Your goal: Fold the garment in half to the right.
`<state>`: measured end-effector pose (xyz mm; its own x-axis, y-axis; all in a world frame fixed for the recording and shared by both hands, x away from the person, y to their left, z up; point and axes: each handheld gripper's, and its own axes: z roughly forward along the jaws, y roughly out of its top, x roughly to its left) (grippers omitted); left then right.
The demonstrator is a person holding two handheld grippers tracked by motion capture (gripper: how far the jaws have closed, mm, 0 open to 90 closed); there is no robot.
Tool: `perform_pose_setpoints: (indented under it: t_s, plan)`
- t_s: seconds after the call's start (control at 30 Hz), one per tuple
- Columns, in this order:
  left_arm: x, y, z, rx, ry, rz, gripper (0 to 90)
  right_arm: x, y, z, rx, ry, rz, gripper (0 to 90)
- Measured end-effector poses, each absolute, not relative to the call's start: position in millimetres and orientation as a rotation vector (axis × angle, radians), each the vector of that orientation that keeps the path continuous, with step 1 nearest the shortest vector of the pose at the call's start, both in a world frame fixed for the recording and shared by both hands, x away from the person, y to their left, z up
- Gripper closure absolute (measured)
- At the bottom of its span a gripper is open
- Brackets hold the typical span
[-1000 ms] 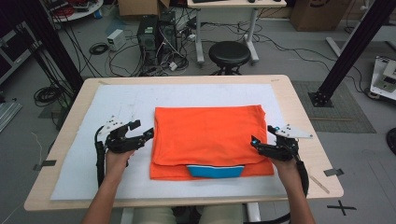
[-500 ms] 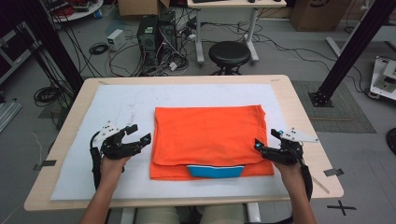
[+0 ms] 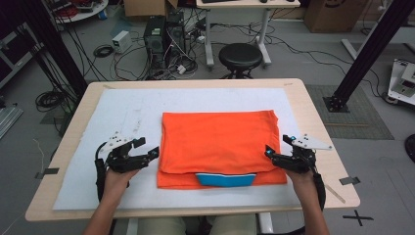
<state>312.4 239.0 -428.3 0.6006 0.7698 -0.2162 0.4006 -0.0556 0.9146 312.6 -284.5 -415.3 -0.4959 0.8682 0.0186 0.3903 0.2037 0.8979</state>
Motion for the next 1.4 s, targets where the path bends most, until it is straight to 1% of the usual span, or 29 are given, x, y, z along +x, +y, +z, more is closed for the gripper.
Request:
perform_pose_setpoints:
  t_s: [0.17,0.27,0.43,0.57,0.67,0.77,0.87,0.93,0.97,1.07,1.1,1.17,1.27,1.4]
  plan:
    - [307,236,-435,1.74,1.053,0.382,23.6,311,-282,-418,1.164,1.99,1.245,21.3]
    - [305,233,-438,1.771,1.099,0.391,26.1,311,-281,-420,1.162,2.001,1.241,21.3]
    - [305,220,-445,1.83,1.137,0.338,29.6,311,-277,-422,1.148,2.015,1.23,21.3]
    - [304,212,-449,1.859,1.155,0.333,33.4,312,-277,-422,1.148,2.017,1.231,21.3]
    - [302,209,-450,1.886,1.16,0.36,38.5,311,-276,-422,1.151,2.019,1.229,21.3]
    - [300,205,-450,1.884,1.178,0.408,38.8,312,-275,-422,1.143,2.02,1.234,21.3]
    - [299,202,-451,1.905,1.171,0.414,41.0,312,-272,-422,1.143,2.031,1.23,21.3]
    - [298,201,-451,1.915,1.174,0.407,45.7,313,-269,-422,1.143,2.038,1.232,21.3]
    - [298,201,-451,1.928,1.165,0.399,51.0,314,-267,-421,1.143,2.04,1.237,21.3]
    - [296,197,-451,1.943,1.145,0.425,61.0,316,-258,-417,1.128,2.05,1.249,21.3]
    - [295,196,-451,1.95,1.139,0.436,62.0,318,-253,-416,1.122,2.053,1.255,21.3]
    - [293,195,-451,1.954,1.131,0.441,68.3,321,-244,-414,1.106,2.075,1.255,21.3]
    - [293,195,-451,1.947,1.138,0.433,74.9,329,-227,-412,1.052,2.139,1.254,21.3]
    - [293,197,-451,1.943,1.136,0.415,81.0,347,-203,-410,1.025,2.192,1.242,21.3]
